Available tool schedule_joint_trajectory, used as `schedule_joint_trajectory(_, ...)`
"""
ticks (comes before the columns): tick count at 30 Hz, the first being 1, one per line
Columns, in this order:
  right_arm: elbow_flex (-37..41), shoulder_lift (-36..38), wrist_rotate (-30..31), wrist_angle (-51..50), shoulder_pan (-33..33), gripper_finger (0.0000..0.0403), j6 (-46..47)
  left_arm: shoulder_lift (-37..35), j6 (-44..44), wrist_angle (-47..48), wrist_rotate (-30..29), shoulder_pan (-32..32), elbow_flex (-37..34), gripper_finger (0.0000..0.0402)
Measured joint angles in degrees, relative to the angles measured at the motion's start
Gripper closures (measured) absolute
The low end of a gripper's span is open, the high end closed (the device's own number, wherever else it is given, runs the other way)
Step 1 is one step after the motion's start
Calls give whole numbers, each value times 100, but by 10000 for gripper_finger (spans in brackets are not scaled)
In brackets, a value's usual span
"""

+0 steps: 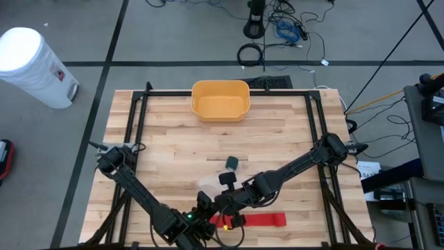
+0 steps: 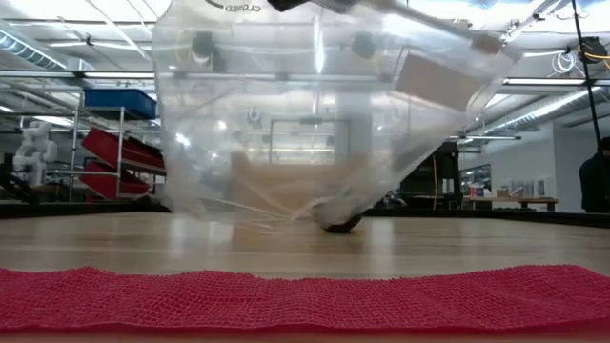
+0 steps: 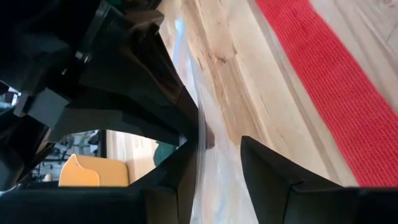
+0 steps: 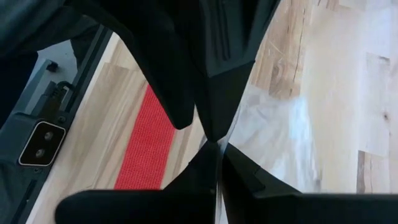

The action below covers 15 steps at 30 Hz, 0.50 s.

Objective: Roll bandage
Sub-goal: Open the transparent zip bag

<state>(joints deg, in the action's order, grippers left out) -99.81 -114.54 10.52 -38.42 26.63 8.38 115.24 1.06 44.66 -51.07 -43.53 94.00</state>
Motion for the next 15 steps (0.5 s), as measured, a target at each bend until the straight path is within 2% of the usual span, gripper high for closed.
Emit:
schedule_joint_trajectory(11,0,0,-6,5,0,403,16,-2,63,291,26,79,0,368)
schedule_joint_trajectory(15,0,0,-4,3,-2,403,13,-2,294,335,111,125,0,380)
